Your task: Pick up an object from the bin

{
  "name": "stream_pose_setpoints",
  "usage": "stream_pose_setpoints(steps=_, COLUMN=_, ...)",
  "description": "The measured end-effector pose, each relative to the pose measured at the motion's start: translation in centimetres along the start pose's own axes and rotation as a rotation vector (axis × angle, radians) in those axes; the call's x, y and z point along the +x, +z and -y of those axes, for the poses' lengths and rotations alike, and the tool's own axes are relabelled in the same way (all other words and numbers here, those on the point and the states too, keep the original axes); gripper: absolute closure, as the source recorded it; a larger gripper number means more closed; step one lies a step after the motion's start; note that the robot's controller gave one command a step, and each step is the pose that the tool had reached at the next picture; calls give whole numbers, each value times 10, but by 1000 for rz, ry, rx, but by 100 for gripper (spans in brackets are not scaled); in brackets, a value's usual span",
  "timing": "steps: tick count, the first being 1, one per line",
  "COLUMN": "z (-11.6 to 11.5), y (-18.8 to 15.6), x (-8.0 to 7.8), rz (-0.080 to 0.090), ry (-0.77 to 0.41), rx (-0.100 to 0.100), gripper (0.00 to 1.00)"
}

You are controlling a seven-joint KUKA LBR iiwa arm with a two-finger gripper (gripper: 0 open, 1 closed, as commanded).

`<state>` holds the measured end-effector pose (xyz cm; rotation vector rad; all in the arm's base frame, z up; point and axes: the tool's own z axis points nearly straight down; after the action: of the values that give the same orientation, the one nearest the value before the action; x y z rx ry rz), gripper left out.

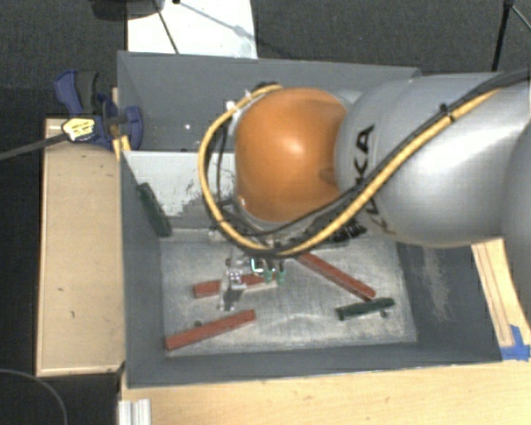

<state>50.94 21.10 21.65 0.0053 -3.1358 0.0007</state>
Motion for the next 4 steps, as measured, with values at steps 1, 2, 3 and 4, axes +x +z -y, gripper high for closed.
stream_pose_setpoints(steps=1, z=1, y=-4, x=-2, rz=8, ry=5, rx=-2, gripper=0)
stream_pose_setpoints(steps=2, z=10, y=37, x=-20, rz=14, ry=-65, rx=-4, gripper=0)
stream_pose_setpoints(steps=3, z=24, y=141, x=-22, rz=13, ry=60, rx=-4, gripper=100)
stream_pose_setpoints(steps=4, z=24, y=141, x=-22, rz=13, ry=60, rx=-4, gripper=100)
